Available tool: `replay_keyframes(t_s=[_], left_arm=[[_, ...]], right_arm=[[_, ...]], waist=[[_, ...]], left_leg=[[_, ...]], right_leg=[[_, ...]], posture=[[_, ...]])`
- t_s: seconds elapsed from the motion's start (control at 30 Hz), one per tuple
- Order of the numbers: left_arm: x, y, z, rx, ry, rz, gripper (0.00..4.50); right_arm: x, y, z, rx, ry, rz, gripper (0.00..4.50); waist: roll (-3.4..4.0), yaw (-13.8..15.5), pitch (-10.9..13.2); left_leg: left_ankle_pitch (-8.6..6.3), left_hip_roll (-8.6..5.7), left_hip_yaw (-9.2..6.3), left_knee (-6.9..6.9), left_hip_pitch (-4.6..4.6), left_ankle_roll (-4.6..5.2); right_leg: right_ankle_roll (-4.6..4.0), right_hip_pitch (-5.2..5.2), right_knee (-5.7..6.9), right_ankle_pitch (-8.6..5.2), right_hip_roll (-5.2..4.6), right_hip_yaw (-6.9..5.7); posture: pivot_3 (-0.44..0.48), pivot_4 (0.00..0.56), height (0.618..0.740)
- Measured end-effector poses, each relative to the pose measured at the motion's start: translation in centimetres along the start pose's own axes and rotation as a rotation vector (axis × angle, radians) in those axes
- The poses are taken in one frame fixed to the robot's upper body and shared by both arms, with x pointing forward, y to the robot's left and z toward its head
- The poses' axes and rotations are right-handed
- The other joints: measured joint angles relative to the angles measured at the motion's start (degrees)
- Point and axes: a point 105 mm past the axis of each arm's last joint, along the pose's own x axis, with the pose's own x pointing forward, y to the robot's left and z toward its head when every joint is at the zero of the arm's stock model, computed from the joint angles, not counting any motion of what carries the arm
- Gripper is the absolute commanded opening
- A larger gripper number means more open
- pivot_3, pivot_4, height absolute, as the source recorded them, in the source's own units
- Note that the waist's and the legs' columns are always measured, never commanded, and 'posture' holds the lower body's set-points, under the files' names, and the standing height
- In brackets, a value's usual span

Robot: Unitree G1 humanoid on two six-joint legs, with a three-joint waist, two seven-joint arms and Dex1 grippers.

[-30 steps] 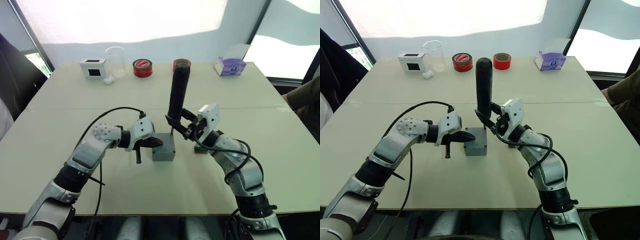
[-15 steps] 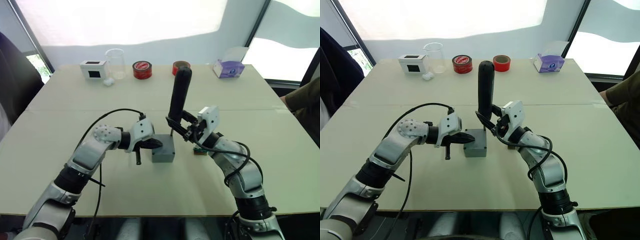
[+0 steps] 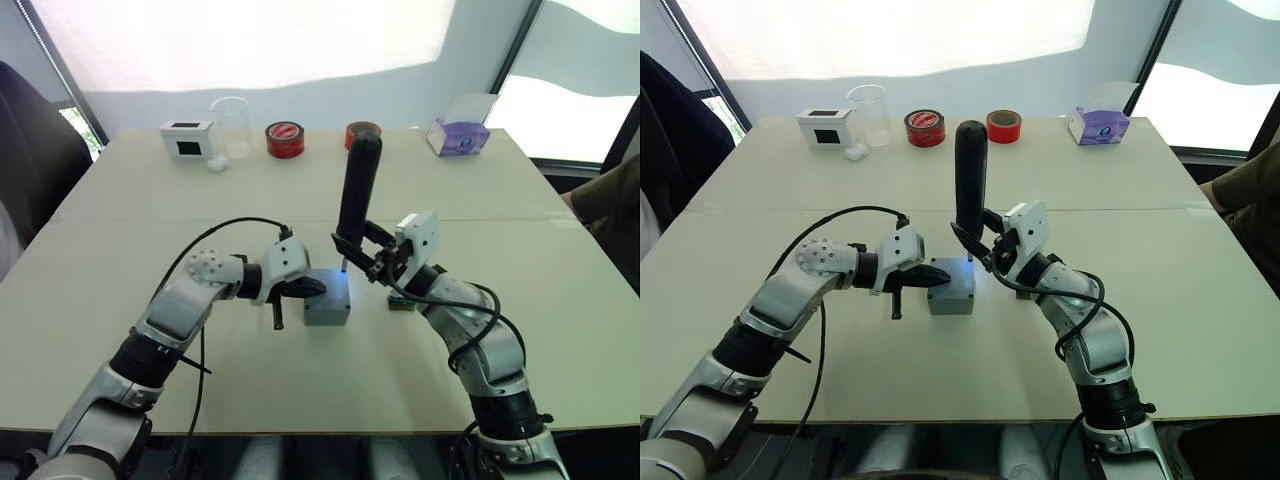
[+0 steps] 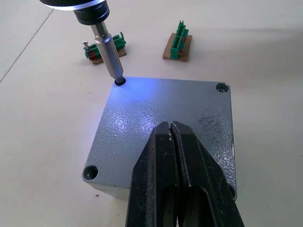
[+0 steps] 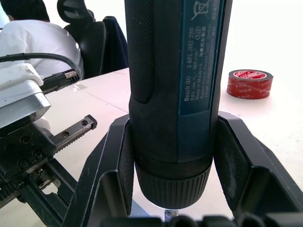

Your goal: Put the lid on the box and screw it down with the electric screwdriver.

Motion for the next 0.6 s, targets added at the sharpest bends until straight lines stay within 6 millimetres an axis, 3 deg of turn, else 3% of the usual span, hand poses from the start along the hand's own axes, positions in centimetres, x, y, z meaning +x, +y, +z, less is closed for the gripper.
replay_keyframes(t_s=[0.6], left_arm=[[0.10, 0.04, 0.01, 0.004, -0.005, 0.003, 0.00]], right_arm=[[0.21, 0.05, 0.13, 0.002, -0.004, 0.014, 1.76]], waist=[[0.02, 0.00, 0.01]], left_leg=[[-0.01, 0.00, 0.00, -0.16, -0.14, -0.01]], right_leg=[[-0.03, -0.09, -0.18, -0.02, -0.09, -0.02]], posture=[[0.000, 0.150, 0.740]])
